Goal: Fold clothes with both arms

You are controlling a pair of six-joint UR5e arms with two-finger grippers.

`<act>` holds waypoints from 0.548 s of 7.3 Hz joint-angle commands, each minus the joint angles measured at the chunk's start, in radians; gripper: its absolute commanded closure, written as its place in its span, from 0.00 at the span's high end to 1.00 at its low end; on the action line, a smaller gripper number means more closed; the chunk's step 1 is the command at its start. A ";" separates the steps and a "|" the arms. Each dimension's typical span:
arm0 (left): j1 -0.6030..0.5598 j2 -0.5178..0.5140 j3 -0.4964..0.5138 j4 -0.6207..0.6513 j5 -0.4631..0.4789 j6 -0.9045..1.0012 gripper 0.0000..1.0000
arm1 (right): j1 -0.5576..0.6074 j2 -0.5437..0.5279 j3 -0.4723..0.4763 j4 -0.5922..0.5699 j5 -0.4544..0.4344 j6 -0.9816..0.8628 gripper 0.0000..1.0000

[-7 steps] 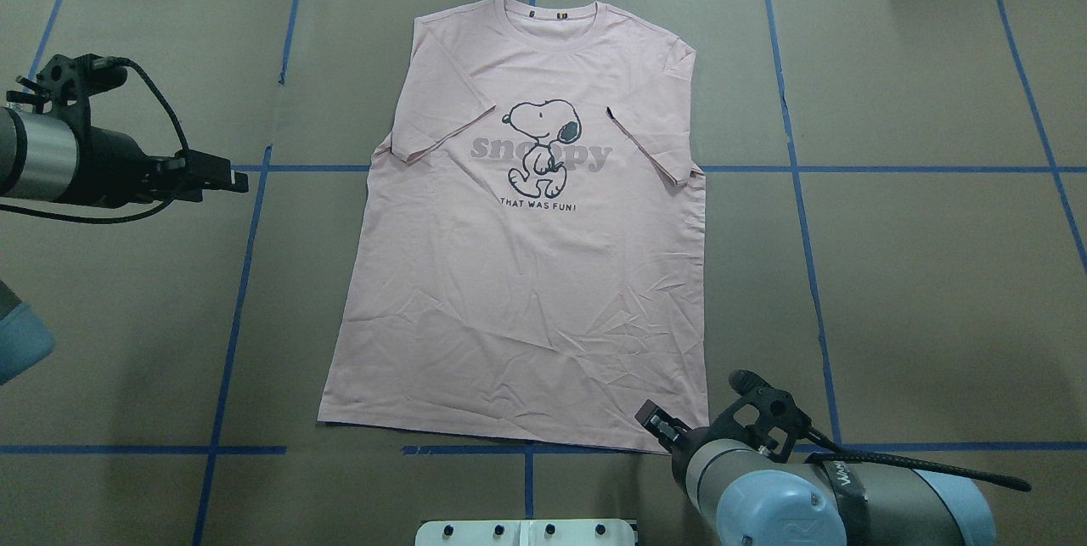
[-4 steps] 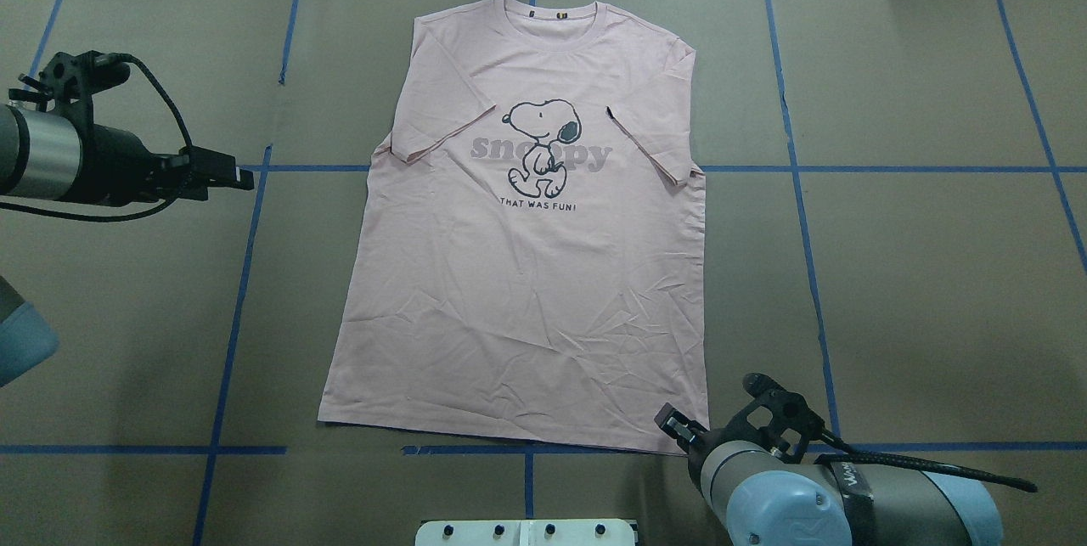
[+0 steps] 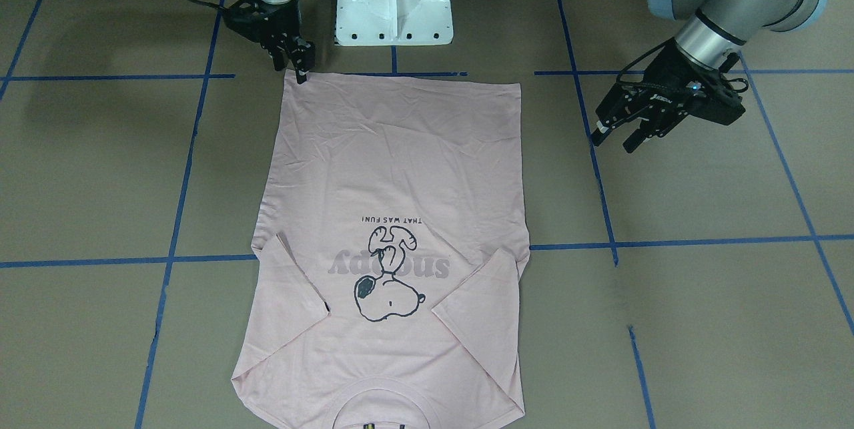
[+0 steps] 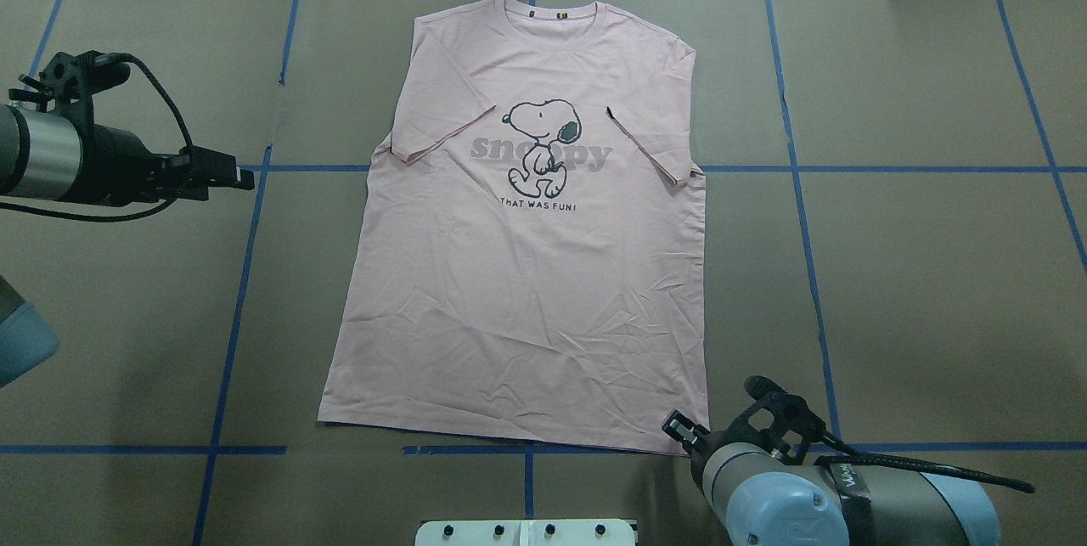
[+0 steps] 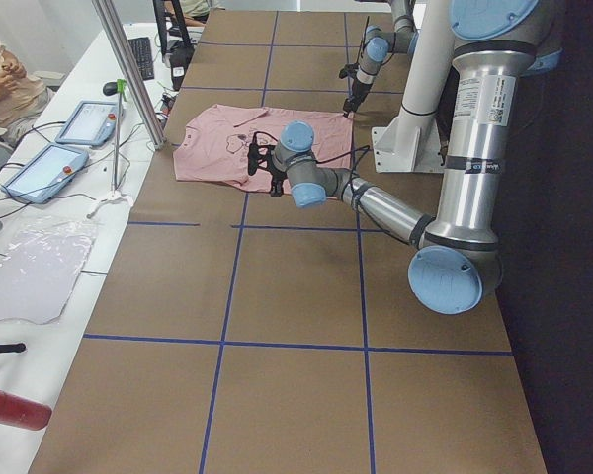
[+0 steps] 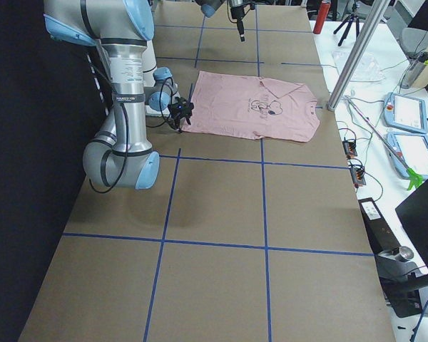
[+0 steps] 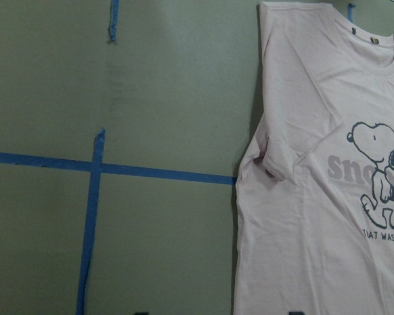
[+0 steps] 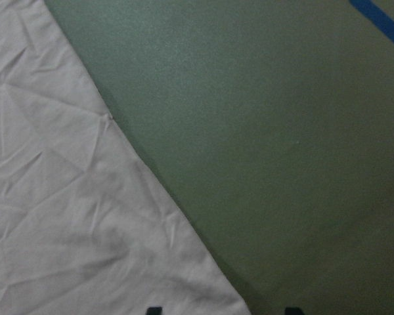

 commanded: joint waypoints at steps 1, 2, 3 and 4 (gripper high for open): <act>0.000 0.001 0.001 0.000 -0.002 0.000 0.77 | 0.001 0.000 0.003 0.000 0.003 -0.001 0.00; -0.001 0.002 0.000 0.000 -0.004 0.001 0.77 | 0.001 -0.002 0.005 0.000 0.004 -0.002 0.00; 0.000 0.001 0.000 0.000 -0.004 0.000 0.77 | 0.001 0.006 0.014 0.000 0.004 -0.003 0.00; 0.003 -0.001 -0.002 0.000 -0.002 -0.030 0.77 | -0.002 0.009 0.014 0.000 0.006 -0.008 0.00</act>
